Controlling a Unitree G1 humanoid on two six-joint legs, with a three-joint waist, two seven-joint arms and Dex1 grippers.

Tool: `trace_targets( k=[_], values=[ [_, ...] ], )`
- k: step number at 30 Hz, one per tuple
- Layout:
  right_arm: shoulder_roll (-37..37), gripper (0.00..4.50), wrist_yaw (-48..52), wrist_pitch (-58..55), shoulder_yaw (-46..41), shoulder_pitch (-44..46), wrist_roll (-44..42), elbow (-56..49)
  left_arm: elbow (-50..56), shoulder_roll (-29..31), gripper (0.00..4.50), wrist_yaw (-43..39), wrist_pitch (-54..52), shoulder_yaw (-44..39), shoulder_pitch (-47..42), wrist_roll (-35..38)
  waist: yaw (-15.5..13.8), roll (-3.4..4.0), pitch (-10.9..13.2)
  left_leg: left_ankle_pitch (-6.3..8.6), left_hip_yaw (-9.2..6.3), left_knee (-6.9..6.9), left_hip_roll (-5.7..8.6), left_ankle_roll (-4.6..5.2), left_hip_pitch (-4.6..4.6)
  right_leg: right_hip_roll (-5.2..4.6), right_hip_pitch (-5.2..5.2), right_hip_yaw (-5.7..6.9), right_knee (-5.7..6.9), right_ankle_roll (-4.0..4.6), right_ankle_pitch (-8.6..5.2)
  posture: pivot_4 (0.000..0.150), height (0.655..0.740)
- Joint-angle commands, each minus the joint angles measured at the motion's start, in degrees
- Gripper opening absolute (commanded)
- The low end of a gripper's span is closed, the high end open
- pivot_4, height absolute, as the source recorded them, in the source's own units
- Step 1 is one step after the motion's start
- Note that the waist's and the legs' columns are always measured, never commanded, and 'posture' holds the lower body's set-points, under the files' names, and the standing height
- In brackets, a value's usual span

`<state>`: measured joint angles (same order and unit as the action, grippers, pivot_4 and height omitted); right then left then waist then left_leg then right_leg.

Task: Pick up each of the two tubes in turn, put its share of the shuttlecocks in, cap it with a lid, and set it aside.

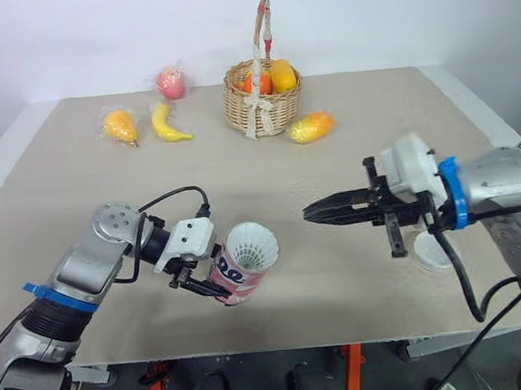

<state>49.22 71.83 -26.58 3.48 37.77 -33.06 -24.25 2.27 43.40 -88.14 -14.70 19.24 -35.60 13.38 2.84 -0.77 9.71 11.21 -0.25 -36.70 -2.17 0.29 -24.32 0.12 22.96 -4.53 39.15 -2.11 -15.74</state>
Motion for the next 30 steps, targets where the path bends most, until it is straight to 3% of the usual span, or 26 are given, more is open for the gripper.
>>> trace_targets(
  k=[1,9,17,23,30],
  values=[
    [-2.4,0.09,3.4,2.8,6.4,8.0,4.3,1.9,-3.2,2.0,2.67,-1.8,1.0,1.7,-0.7,-3.3,0.1,0.00,0.0,0.00,0.01,0.00,-0.07,0.00,0.03,0.07,0.00,0.00,0.00,0.05,0.03,0.150,0.7400],
    [-7.4,0.09,14.3,7.7,18.1,21.4,12.6,13.0,-5.7,2.0,2.67,-3.3,2.3,2.5,-3.6,-3.4,-0.1,0.01,0.0,-0.02,-0.03,0.04,-0.74,0.02,0.08,0.79,0.16,0.05,0.09,0.66,0.20,0.150,0.7400],
    [-14.9,0.09,15.8,11.6,25.8,28.4,22.6,21.3,-5.7,2.0,2.67,-3.9,1.3,2.2,-4.2,-3.0,0.1,0.04,0.0,-0.02,0.07,0.08,-0.85,0.02,0.15,0.88,0.32,-0.01,0.33,0.84,0.16,0.150,0.7400],
    [-18.7,0.09,20.4,8.2,27.2,31.3,20.4,22.2,-6.3,1.6,2.67,-3.6,1.0,2.0,-4.7,-2.7,-0.2,0.04,0.0,-0.05,-0.03,0.04,-0.90,-0.02,0.15,0.95,0.36,0.04,0.58,0.94,0.09,0.150,0.7400],
    [-20.1,0.09,18.9,13.7,33.8,30.8,29.3,27.0,-5.2,1.8,2.67,-3.2,-0.6,1.3,-4.2,-1.9,-0.1,0.05,0.0,-0.06,-0.08,0.02,-0.89,-0.03,0.18,0.97,0.44,0.08,0.82,1.04,-0.02,0.150,0.7400]
  ],
)
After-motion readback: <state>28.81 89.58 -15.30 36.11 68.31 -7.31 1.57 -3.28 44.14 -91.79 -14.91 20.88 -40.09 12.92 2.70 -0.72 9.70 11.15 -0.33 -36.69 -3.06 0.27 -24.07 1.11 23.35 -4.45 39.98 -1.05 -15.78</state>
